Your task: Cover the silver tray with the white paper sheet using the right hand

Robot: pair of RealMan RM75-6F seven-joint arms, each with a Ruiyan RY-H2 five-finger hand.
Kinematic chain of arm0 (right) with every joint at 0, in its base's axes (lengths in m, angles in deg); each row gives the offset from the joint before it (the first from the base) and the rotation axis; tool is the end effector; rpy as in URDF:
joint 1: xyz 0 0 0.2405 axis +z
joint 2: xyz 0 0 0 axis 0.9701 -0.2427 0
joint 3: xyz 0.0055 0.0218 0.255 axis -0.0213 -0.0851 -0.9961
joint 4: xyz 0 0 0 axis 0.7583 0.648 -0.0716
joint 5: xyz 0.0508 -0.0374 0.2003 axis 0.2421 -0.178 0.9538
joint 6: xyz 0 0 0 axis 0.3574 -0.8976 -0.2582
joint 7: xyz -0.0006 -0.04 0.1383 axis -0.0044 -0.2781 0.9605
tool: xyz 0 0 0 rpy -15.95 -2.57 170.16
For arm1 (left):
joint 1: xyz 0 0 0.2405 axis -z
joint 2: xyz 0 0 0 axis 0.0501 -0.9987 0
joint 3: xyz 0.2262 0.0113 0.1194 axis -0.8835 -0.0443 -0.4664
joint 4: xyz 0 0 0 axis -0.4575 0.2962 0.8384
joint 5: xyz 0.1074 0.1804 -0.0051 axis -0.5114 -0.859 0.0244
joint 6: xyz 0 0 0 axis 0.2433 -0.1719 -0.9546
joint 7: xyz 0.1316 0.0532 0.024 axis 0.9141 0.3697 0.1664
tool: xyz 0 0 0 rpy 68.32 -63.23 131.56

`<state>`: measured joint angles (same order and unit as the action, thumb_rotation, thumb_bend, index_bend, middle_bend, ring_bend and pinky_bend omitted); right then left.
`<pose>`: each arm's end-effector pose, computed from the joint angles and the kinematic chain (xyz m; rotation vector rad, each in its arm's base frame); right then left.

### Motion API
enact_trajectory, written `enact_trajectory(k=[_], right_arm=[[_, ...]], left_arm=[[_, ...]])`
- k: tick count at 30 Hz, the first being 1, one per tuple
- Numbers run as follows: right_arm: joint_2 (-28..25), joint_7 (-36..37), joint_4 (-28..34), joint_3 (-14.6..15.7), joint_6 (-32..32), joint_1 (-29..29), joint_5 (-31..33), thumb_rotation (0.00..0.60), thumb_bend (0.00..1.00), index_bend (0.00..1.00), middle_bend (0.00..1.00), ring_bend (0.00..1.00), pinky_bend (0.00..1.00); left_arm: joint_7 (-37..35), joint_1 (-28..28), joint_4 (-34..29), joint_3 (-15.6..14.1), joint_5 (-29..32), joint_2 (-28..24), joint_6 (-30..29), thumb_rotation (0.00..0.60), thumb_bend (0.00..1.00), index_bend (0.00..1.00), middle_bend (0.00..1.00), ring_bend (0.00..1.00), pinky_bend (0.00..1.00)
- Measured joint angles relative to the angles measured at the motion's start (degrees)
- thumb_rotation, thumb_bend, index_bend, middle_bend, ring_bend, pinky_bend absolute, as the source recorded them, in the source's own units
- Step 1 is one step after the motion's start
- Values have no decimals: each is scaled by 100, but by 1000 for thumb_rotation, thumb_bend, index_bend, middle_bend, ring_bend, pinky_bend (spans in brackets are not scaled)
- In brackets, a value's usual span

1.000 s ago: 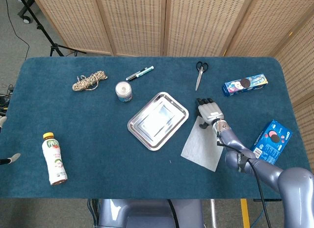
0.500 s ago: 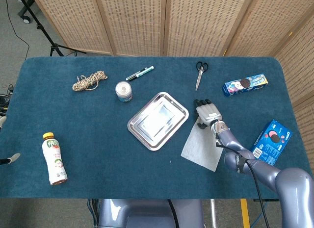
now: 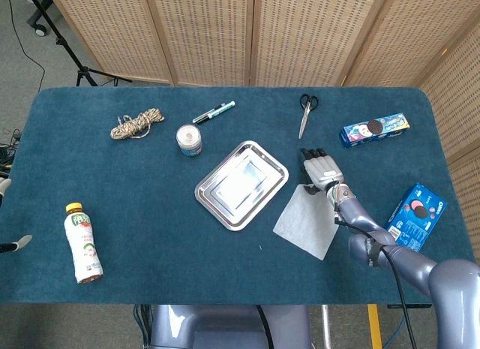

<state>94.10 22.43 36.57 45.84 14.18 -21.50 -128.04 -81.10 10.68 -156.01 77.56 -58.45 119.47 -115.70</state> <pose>-0.1996 -0.4459 0.0030 1.8685 -1.0332 0.5724 -0.3297 0.2071 0.1966 -1.2790 -0.9818 -0.7863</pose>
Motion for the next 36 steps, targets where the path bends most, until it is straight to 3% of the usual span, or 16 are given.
enact_trajectory(k=[12, 20, 28, 36], right_arm=[[-697, 183, 1323, -336, 429, -30, -210, 600, 549, 655, 0, 0, 0], [-811, -66, 1829, -638, 648, 246, 432, 600, 569, 655, 0, 0, 0], [-269, -858, 1491, -711, 918, 813, 1663, 600, 620, 655, 0, 0, 0], [955, -1348, 111, -1054, 1196, 1475, 3115, 600, 672, 656, 0, 0, 0]], left_arm=[[-128, -34, -15, -36, -132, -46, -71, 600, 0, 0, 0, 0, 0], [-226, -51, -10, -64, -214, -80, -91, 600, 0, 0, 0, 0, 0], [-406, -66, 33, -65, -233, -128, -83, 600, 0, 0, 0, 0, 0], [-613, 22, 145, -71, -170, -171, 195, 600, 0, 0, 0, 0, 0]])
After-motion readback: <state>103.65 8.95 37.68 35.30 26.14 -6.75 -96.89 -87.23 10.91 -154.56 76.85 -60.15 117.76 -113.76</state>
